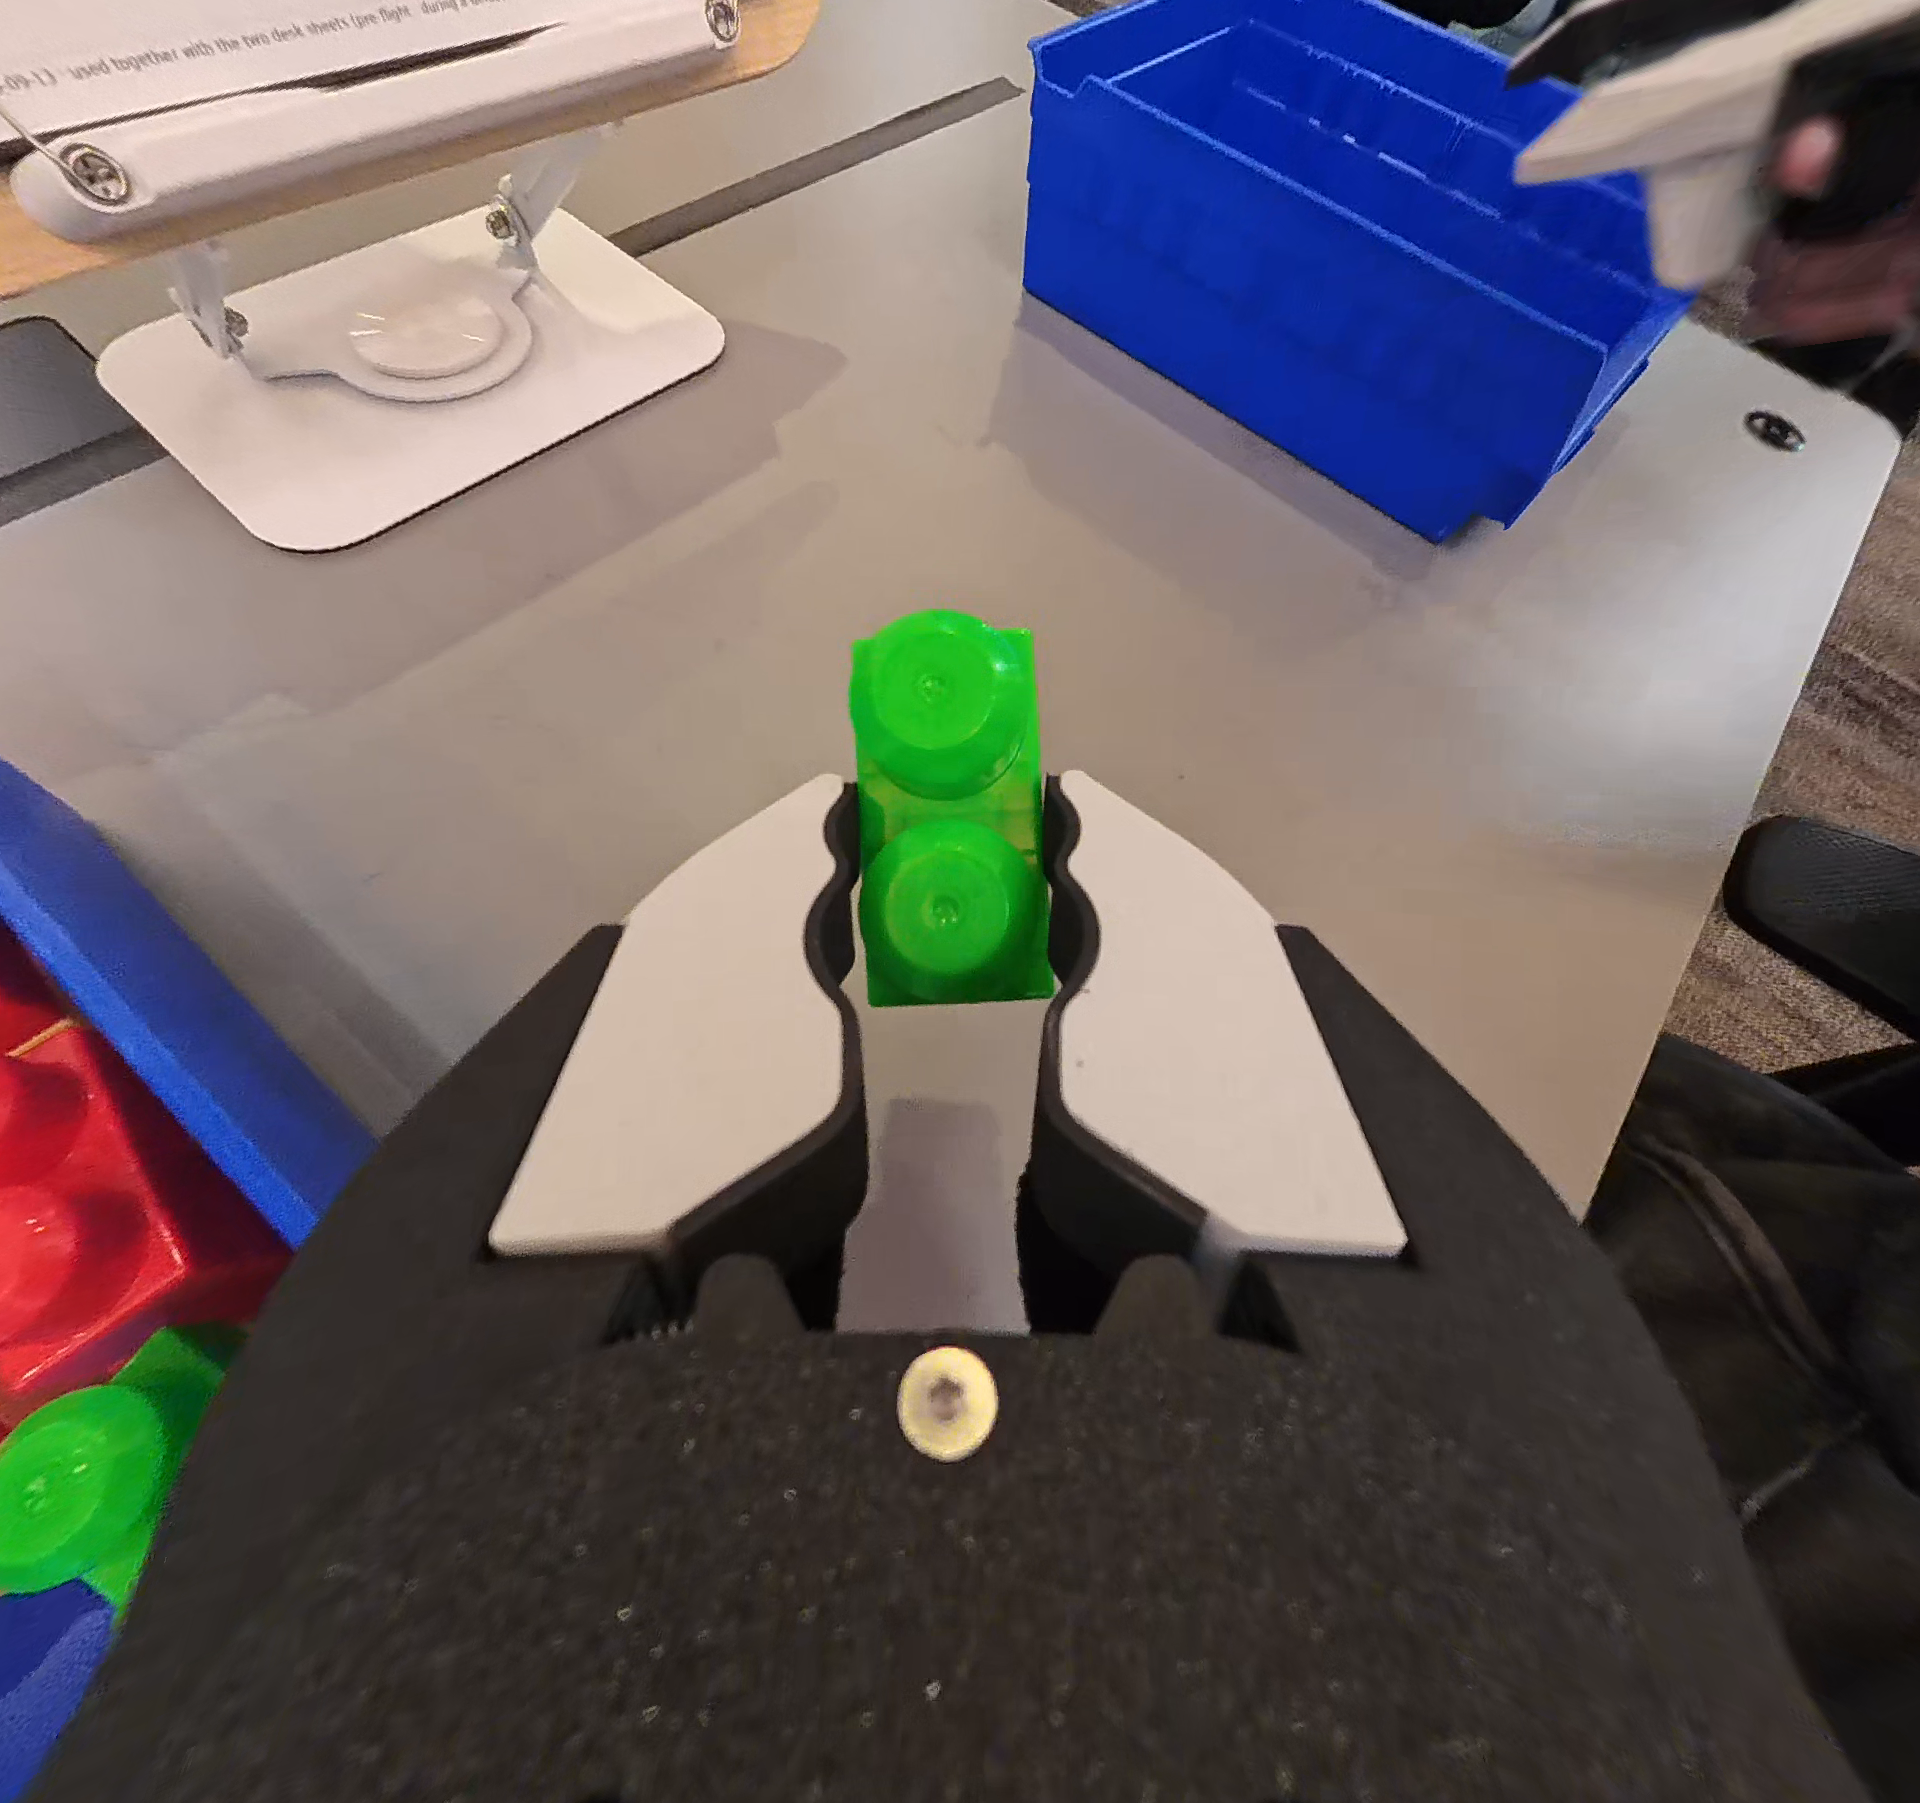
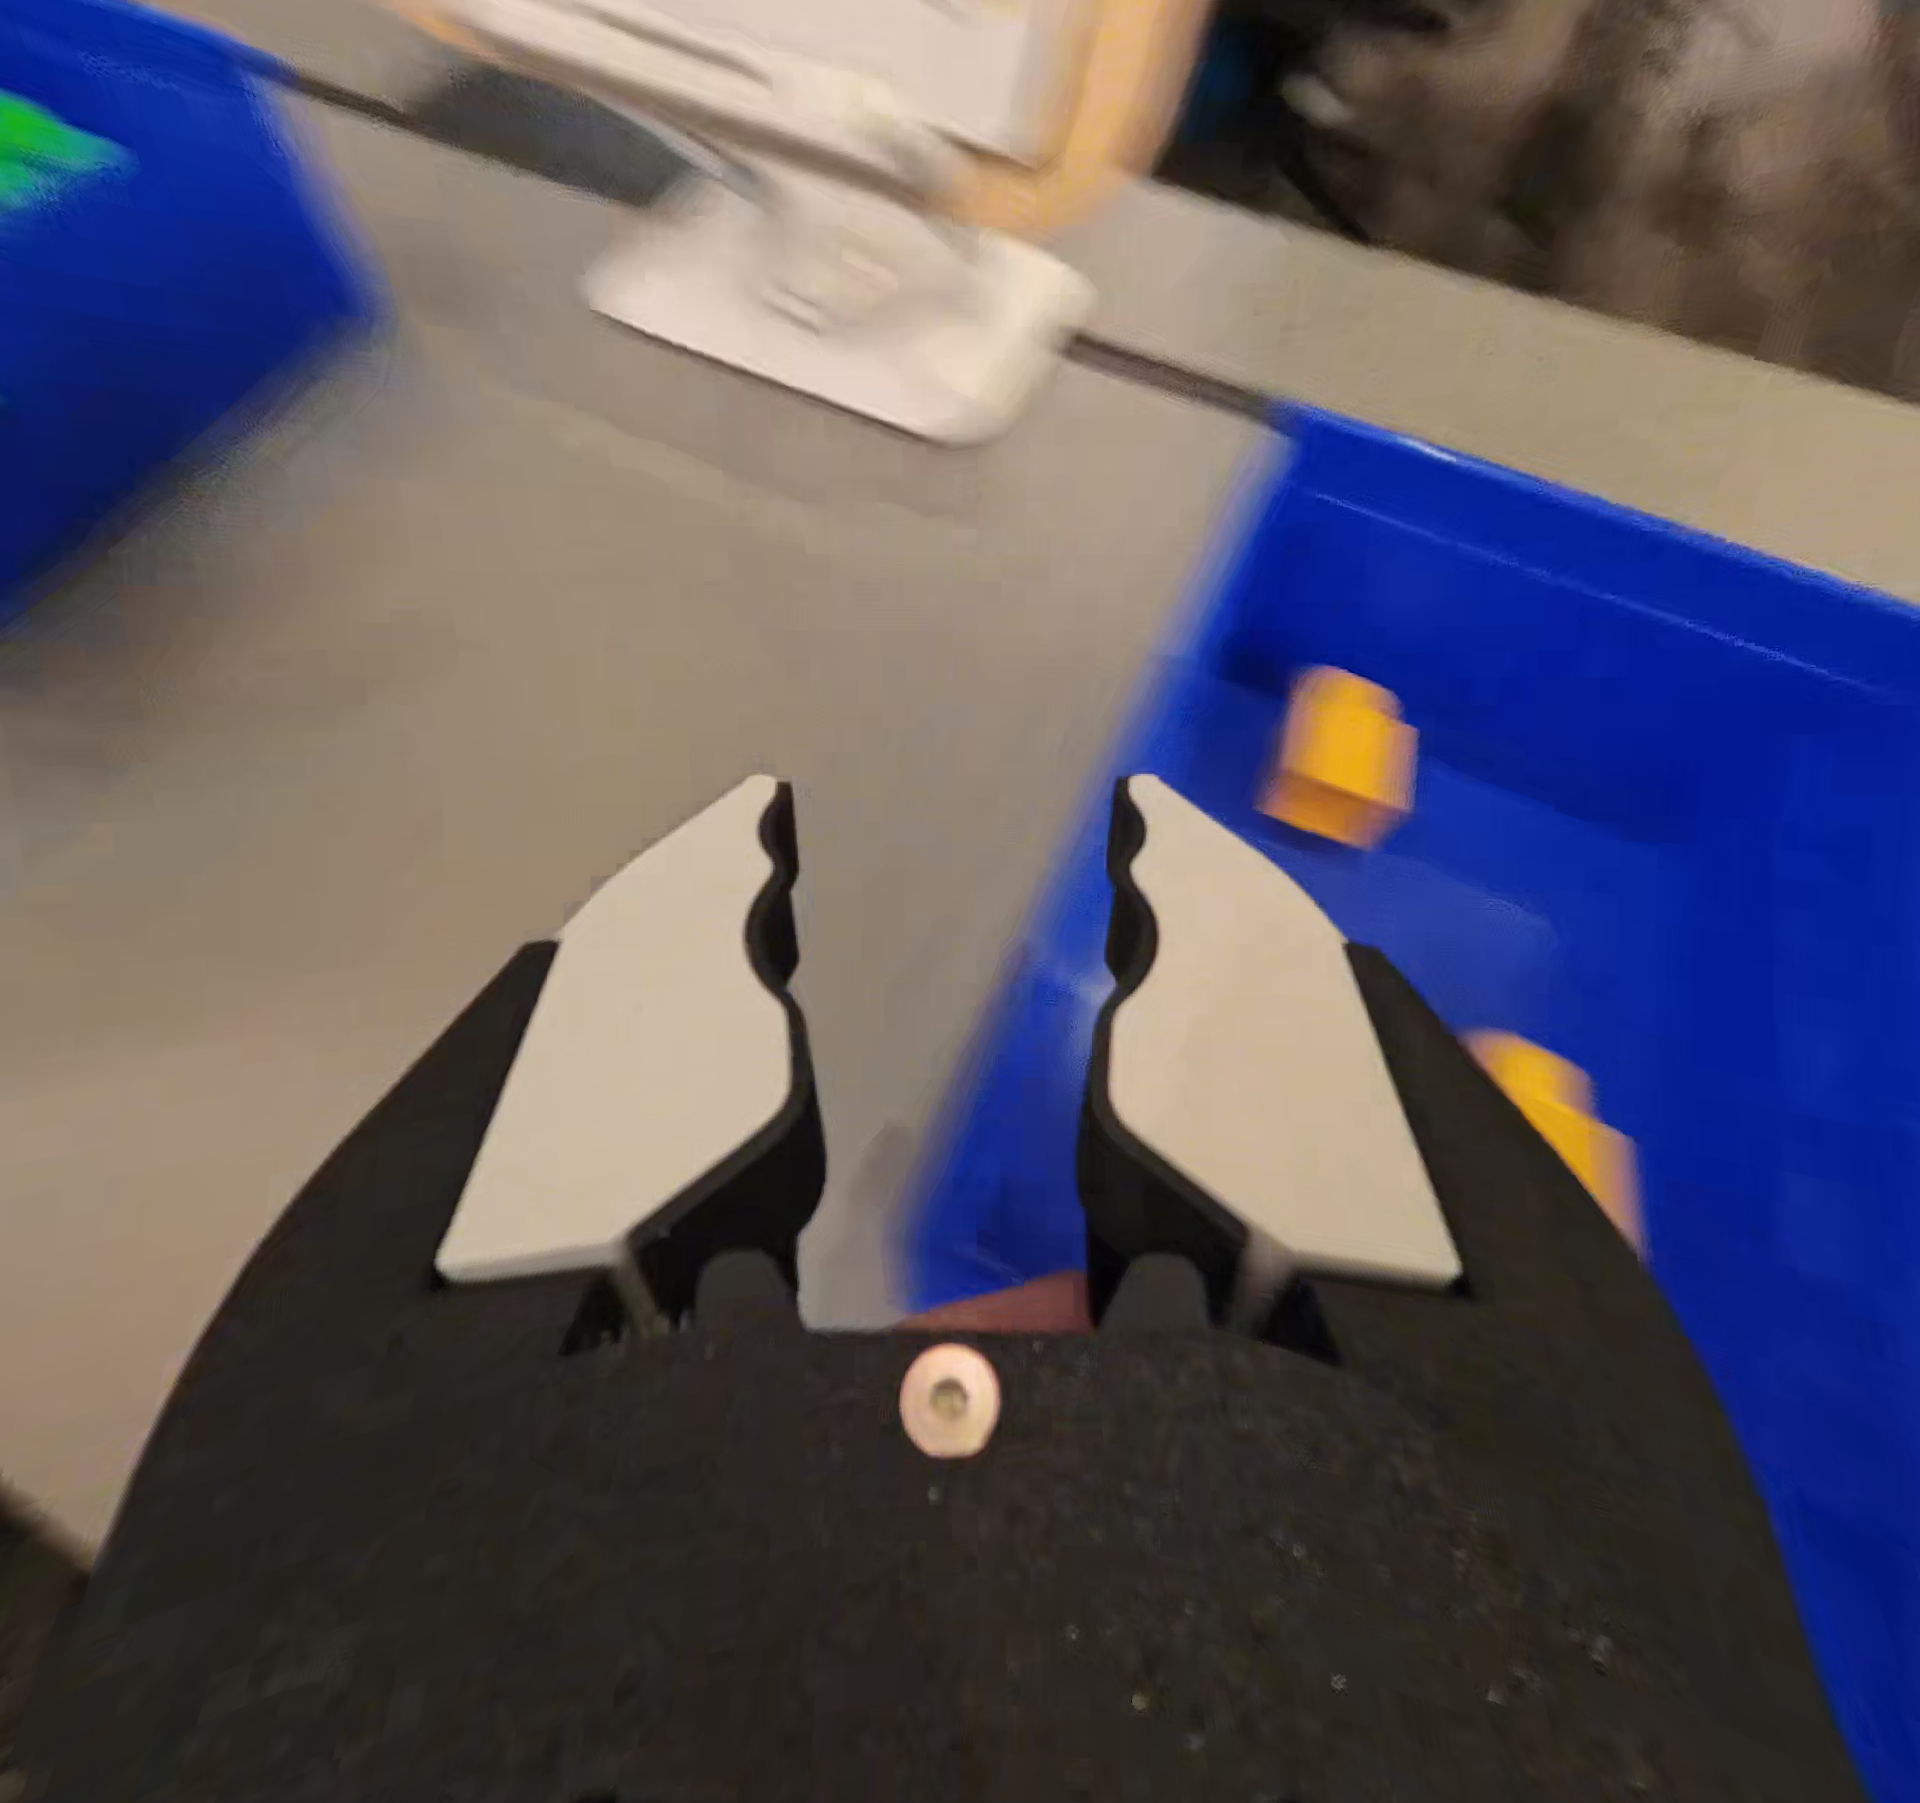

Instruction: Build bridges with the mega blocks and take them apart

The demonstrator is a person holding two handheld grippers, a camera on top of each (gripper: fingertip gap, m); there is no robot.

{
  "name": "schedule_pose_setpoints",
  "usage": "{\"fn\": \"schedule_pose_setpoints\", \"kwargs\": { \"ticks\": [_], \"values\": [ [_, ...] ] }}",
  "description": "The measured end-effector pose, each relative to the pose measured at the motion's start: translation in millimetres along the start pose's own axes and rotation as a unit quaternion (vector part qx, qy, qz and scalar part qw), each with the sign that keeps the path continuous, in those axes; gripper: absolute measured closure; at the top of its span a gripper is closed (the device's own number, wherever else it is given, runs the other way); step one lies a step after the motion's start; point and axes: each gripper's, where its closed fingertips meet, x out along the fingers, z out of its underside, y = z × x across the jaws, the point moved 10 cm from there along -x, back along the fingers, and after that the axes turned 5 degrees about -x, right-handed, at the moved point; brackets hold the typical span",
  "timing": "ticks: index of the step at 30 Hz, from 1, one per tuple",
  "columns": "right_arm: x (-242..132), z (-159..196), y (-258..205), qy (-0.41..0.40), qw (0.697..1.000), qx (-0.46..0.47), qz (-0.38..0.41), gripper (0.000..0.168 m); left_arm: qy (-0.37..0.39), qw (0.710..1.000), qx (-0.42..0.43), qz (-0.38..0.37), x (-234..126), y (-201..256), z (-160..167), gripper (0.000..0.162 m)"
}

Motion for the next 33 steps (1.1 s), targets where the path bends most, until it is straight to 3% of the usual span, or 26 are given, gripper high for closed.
{"fn": "schedule_pose_setpoints", "kwargs": {
  "ticks": [2,5,8,12,18,26,28,30,33],
  "values": [
    [3,6,-58,0.079,0.990,-0.002,-0.114,0.123,-0.007,1.000,0.005,0.001,2,2,0,0.129],
    [17,26,-126,0.047,0.971,-0.006,-0.236,0.114,-0.050,0.999,0.016,0.000,16,6,-3,0.129],
    [22,49,-156,0.063,0.969,-0.005,-0.237,0.117,-0.129,0.991,0.029,-0.033,53,11,-7,0.129],
    [20,75,-157,0.049,0.977,-0.005,-0.209,0.117,-0.195,0.979,0.025,-0.049,111,12,4,0.129],
    [3,84,-136,0.074,0.972,0.057,-0.217,0.121,-0.231,0.972,0.014,-0.046,139,23,18,0.129],
    [-1,85,-126,0.070,0.970,0.077,-0.218,0.121,-0.242,0.968,0.019,-0.063,147,28,24,0.128],
    [0,84,-127,0.068,0.975,0.068,-0.201,0.121,-0.235,0.969,0.013,-0.070,143,28,22,0.120],
    [4,84,-129,0.061,0.981,0.057,-0.177,0.119,-0.200,0.977,0.015,-0.076,123,30,19,0.120],
    [19,82,-137,0.026,0.988,0.029,-0.149,0.112,-0.116,0.990,0.004,-0.075,65,32,21,0.115]
  ]
}}
